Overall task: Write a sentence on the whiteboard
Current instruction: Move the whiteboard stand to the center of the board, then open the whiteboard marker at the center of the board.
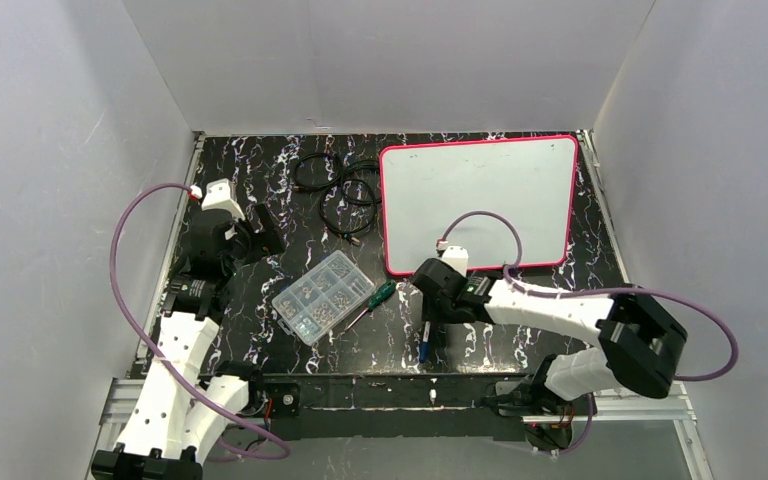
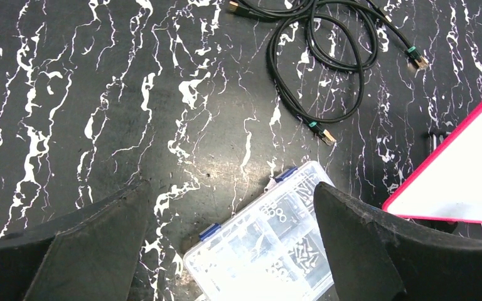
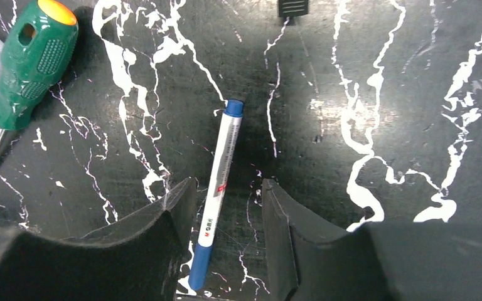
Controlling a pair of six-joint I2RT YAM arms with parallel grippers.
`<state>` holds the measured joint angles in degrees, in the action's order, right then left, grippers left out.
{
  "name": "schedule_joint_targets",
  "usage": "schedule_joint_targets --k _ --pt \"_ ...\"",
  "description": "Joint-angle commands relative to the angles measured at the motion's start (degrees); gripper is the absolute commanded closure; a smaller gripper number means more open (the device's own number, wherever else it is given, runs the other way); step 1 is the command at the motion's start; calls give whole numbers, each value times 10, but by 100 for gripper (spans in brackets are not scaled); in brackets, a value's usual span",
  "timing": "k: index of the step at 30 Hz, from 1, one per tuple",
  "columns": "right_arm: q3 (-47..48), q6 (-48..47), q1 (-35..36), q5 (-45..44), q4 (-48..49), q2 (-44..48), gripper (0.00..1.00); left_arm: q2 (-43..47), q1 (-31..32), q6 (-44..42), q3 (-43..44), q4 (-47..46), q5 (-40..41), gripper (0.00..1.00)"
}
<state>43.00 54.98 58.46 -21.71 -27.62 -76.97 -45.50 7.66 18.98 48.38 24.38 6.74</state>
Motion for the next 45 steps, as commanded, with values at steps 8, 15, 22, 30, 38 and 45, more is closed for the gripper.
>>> schedule_joint_targets --k 8,15,22,30,38,45 --pt "73 7 37 -44 -27 -100 50 16 1 -18 -4 -2 -44 1" --pt "78 30 59 -87 -48 -143 62 21 2 -23 -4 7 -40 1" --pt "70 32 59 -72 -23 -156 99 20 5 -41 -6 6 -61 1" --pt "66 17 59 -55 66 -36 99 27 57 -33 -25 2 -189 1" --pt "49 -51 59 -88 245 123 99 79 93 86 -24 -34 -326 1" --pt "42 -105 59 -91 414 154 99 71 127 197 -57 -128 -432 1"
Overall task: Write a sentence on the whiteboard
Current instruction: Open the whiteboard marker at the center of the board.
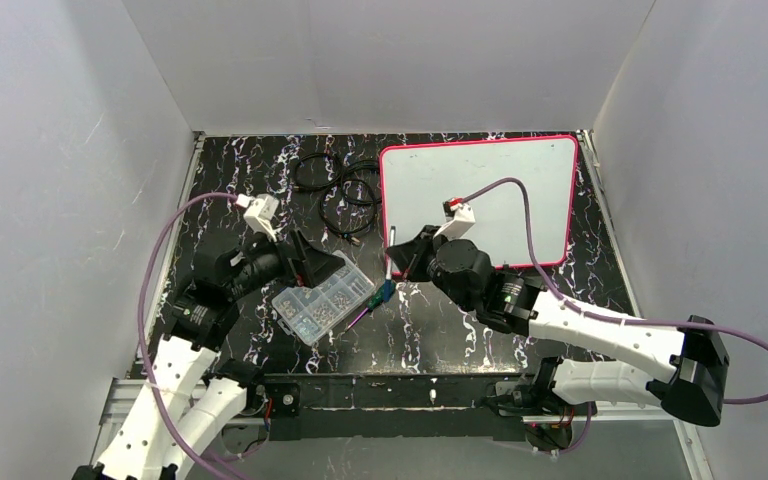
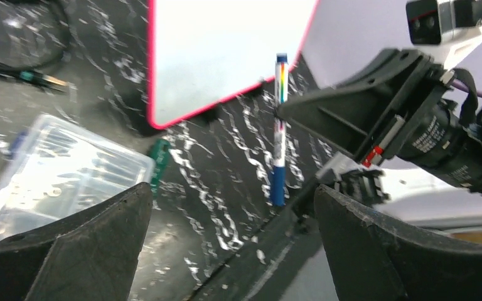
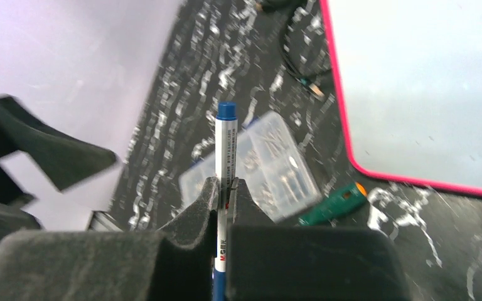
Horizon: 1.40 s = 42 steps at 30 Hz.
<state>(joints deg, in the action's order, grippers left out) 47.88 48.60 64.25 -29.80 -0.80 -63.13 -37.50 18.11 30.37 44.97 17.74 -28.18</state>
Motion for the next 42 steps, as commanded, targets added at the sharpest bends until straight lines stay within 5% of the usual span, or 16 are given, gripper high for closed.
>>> schedule_joint_targets --k 1,9,19,26,28,30,31,33,35,38,42 --pt "-14 -44 1 1 175 19 99 -11 28 99 -31 -74 -84 1" --pt "-20 -32 2 27 242 24 99 -72 145 159 -49 -202 -67 9" --pt "-18 -32 1 22 237 30 99 -109 205 127 -37 -201 -22 66" --pt "-23 -25 1 37 220 35 99 -119 206 111 -27 -201 -11 66" --pt "-27 -21 1 35 213 39 99 -126 206 105 -24 -202 -12 89" --pt "-30 -19 1 28 206 46 99 -131 206 95 -22 -197 -21 100" --pt "-30 -21 1 22 198 50 88 -131 206 84 -19 -185 -24 100" --pt "-22 -43 1 16 171 64 45 -129 206 51 -6 -137 -24 100" --pt "3 -63 1 1 107 76 21 -122 206 6 17 -81 -22 100" --pt "51 -107 -8 10 -15 87 6 -126 206 -126 62 42 -15 100" --pt "133 -169 -63 124 -152 78 2 -150 206 -292 110 188 -3 100"
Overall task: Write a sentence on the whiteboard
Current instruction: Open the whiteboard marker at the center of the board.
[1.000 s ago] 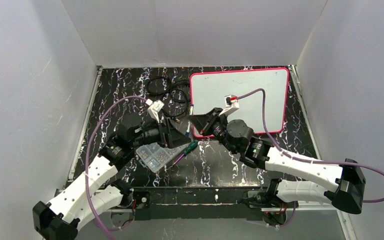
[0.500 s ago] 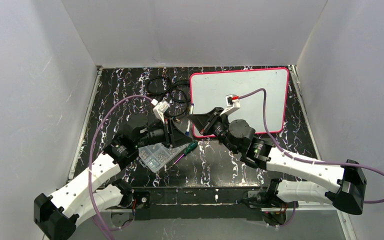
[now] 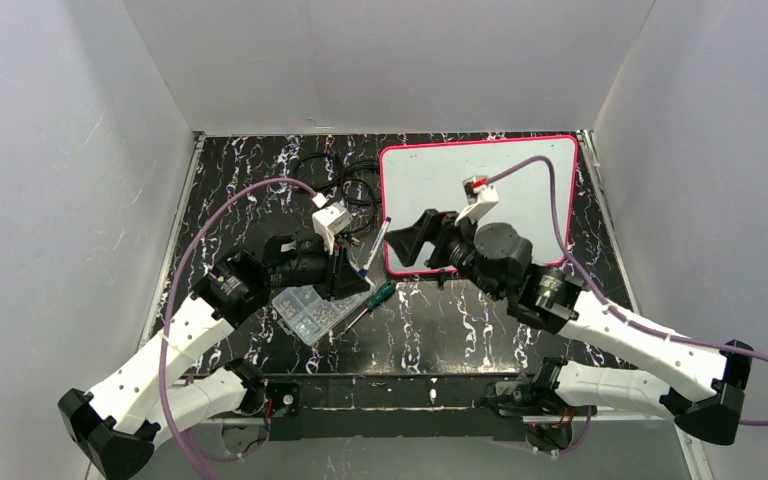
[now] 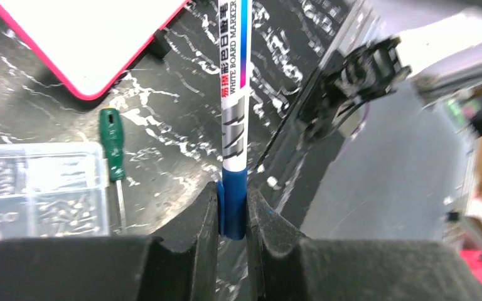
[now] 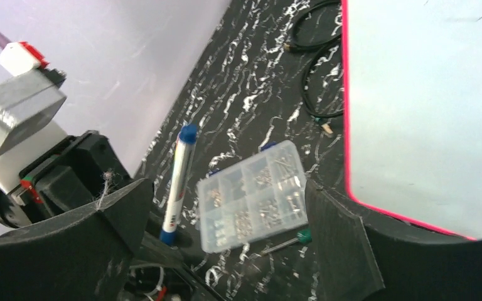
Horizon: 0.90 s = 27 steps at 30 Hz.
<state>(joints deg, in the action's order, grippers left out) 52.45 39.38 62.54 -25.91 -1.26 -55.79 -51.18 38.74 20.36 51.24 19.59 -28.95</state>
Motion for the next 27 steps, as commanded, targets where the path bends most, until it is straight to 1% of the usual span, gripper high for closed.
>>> schedule_joint_targets --k 1,3,5,6,8,10,11,13,15,18,23,25,27 --pt "105 -89 -76 134 -176 -3 2 -18 0 -225 51 185 -11 100" --pt "135 -114 -147 264 -218 -20 2 -17 7 -247 45 185 -47 100" --pt "140 -129 -208 416 -225 -29 3 -14 8 -259 34 170 -93 100" --pt "139 -131 -228 471 -221 -32 3 -13 9 -264 29 167 -94 100" --pt "141 -135 -243 587 -223 -47 3 -13 9 -274 20 165 -87 100" --pt "139 -134 -243 639 -235 -75 8 -13 12 -276 12 154 -103 100" --pt "132 -135 -243 658 -239 -86 11 -14 12 -273 6 145 -115 100" --pt "114 -133 -241 684 -233 -100 14 -19 16 -268 -5 129 -127 100" --pt "96 -121 -237 698 -203 -105 17 -31 22 -268 -6 128 -127 100" --pt "82 -105 -227 704 -175 -111 22 -48 29 -268 -7 125 -129 100" --pt "69 -104 -202 708 -171 -127 35 -67 31 -266 -11 113 -126 100" --pt "62 -104 -198 710 -170 -132 42 -71 32 -262 -14 110 -129 100" --pt "54 -104 -197 711 -169 -133 46 -72 31 -261 -16 108 -136 100"
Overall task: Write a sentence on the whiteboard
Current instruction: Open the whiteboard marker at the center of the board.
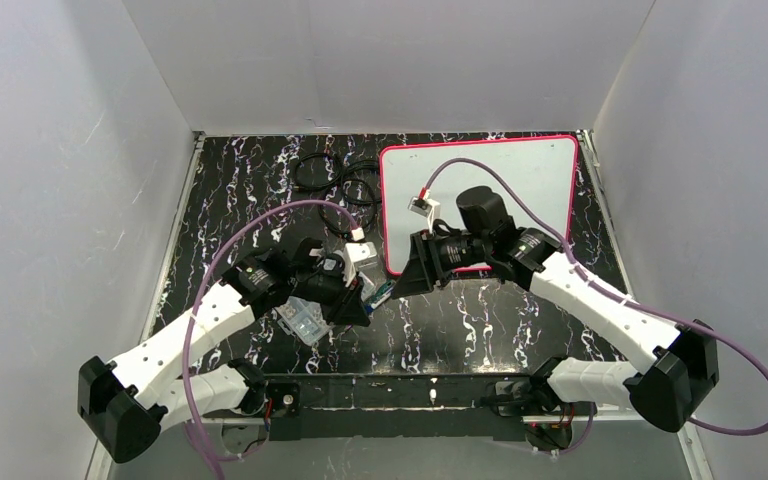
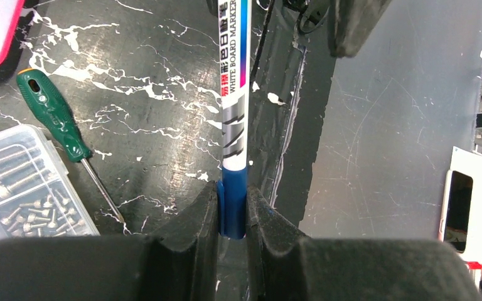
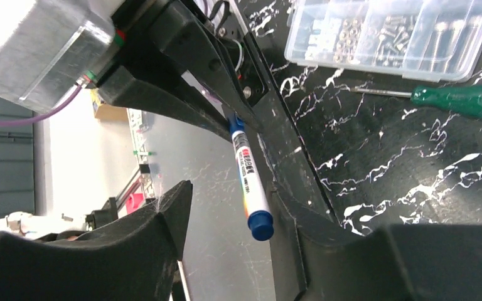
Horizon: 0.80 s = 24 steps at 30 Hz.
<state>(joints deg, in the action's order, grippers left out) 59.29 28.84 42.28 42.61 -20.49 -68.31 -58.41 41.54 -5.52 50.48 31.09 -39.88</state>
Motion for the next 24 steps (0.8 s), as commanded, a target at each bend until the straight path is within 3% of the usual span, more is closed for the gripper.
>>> schedule_joint_targets --k 1,12,24 --pt "-18 3 6 26 26 -7 46 1 3 -2 -9 -9 -29 100" --pt "-30 9 10 20 60 -22 42 -6 7 -1 -13 -12 -53 100" --pt "-37 8 32 13 56 -21 53 -15 8 4 -12 -12 -55 100"
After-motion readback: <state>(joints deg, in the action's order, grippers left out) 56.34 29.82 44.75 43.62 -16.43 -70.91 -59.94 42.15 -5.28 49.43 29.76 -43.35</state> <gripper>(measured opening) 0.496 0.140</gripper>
